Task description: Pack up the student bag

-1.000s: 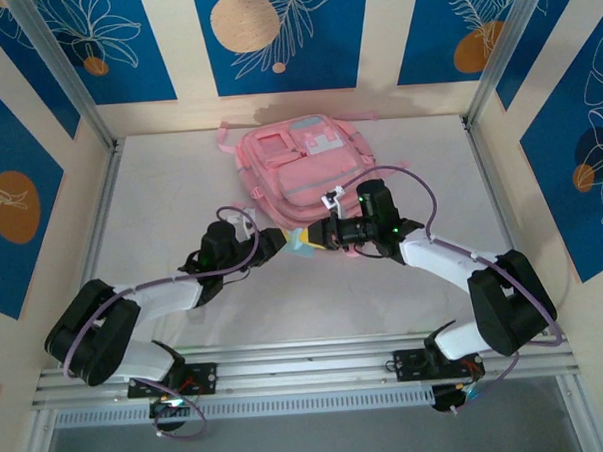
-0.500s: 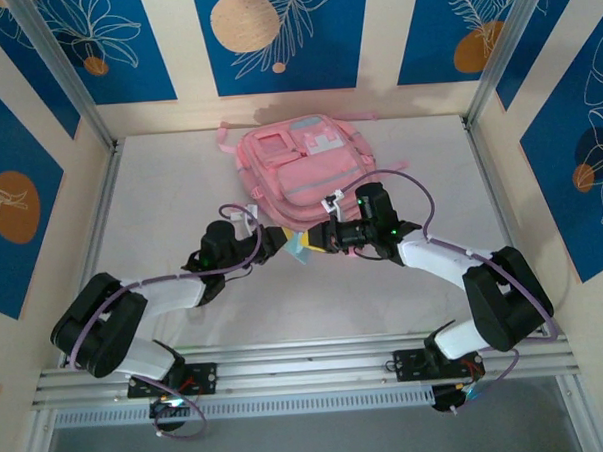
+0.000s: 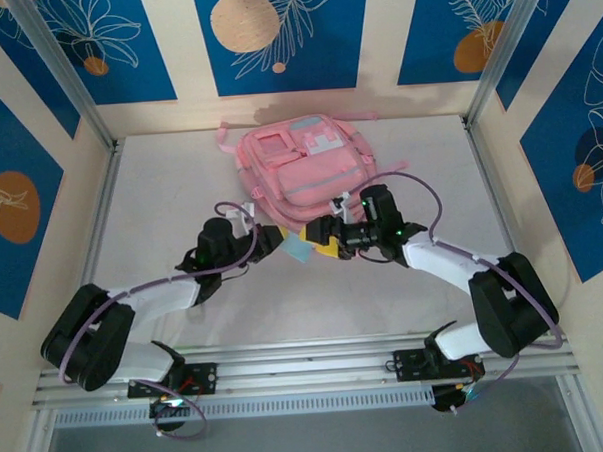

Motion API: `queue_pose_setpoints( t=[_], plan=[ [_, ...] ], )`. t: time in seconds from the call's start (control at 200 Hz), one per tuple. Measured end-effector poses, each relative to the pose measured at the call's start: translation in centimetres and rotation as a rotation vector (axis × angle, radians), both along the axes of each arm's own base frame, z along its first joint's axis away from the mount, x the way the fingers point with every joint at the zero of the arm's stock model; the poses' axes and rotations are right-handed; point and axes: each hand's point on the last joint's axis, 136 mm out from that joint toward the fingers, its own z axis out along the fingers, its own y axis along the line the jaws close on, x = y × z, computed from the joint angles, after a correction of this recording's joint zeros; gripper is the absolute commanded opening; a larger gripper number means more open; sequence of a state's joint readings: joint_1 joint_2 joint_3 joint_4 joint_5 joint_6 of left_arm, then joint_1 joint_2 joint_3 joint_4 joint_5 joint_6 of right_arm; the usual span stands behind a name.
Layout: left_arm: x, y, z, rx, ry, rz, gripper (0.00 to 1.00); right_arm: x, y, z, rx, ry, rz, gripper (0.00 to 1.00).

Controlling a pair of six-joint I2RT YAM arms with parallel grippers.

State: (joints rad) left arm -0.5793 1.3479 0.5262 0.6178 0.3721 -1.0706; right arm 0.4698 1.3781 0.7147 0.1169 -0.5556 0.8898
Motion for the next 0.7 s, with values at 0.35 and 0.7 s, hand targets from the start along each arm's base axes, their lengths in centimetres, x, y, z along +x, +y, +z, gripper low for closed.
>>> queue_pose_setpoints(
  t=[0.35,0.7],
  plan=[
    [1.9,-1.0,5.1,-0.035,-0.116,-0.009,0.00,0.0,0.7,-0.4,-0.010,-0.014,-0.014,1.00],
    [1.7,-1.8,3.7,-0.064,-0.039,-0.044,0.00,1.3,1.7,1.3,0.074,-0.073,-0.017,0.79]
  ],
)
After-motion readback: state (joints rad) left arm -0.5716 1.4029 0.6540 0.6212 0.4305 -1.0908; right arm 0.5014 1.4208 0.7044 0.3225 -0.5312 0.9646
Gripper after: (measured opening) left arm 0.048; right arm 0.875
